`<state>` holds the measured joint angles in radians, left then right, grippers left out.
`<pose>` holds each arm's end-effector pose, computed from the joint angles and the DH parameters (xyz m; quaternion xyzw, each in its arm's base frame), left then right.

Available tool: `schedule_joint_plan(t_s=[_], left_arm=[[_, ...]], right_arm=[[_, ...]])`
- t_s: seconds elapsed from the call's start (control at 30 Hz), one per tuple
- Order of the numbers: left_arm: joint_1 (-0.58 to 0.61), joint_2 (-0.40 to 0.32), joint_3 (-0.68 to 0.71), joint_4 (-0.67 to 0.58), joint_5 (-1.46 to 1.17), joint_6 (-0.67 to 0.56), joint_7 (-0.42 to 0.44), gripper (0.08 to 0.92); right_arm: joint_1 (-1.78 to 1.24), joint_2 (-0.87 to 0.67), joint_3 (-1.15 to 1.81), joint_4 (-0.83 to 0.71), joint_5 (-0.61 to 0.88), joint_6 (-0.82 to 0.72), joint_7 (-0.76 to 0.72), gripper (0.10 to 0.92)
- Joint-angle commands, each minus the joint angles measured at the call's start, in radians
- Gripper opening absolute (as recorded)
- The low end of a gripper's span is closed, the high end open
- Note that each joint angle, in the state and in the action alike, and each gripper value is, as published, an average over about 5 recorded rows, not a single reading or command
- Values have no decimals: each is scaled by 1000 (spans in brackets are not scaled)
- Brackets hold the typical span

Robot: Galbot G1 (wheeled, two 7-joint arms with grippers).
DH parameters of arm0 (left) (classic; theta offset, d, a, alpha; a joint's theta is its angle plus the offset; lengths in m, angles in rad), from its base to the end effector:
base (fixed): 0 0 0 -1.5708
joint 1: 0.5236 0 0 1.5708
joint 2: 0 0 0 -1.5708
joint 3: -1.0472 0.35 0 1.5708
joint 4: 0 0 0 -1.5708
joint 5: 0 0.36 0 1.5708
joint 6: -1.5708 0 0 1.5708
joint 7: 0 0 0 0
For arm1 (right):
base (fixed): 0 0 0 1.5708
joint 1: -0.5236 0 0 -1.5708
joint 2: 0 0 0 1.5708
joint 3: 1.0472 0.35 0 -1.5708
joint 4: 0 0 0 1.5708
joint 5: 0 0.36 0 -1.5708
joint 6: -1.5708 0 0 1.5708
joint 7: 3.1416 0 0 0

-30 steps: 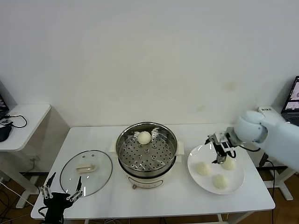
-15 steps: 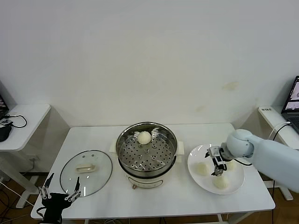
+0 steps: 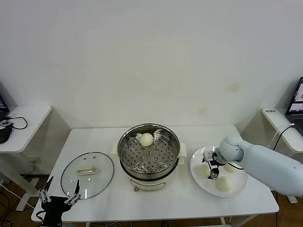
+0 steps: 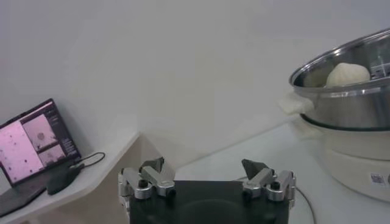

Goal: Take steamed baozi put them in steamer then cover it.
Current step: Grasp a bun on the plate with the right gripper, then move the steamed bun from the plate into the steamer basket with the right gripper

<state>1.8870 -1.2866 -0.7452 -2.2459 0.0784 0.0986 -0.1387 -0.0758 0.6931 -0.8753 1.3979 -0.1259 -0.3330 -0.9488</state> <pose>0.1066 0.0943 -0.2727 0.0582 -0.9680 -0.2238 0.0972 0.4735 -0.0936 -0.2500 0.5012 -0.5322 0.5659 0.3812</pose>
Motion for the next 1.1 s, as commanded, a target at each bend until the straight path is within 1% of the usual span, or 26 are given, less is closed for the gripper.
schedule_joint_plan(t_s=[0.03,0.23,0.4,0.63,0.83,0.97,1.1], left_arm=[[-1,0,0,4,0,-1,-1,823],[-1,-2,1,3,1,-1,-1,823],[1,-1,1,0,0,-1,-2,823],[-1,2,2,-4,-1,-2,-3,823],[-12,7,16,-1,-3,-2,-4,823],[-20,12,26,-5,-3,-2,-3,823],[-28,19,29,-9,-4,-1,-2,823]], right_arm=[[-26,36,19,-46,-21,3,1,778],[-21,33,27,-47,-25,4,-12,694],[18,5,26,-18,-16,-2,-34,625],[194,-96,3,84,70,-24,-68,618],[391,-157,-51,178,203,-54,-73,619],[591,-140,-162,225,281,-77,-68,620],[745,-66,-247,246,366,-115,-50,626]])
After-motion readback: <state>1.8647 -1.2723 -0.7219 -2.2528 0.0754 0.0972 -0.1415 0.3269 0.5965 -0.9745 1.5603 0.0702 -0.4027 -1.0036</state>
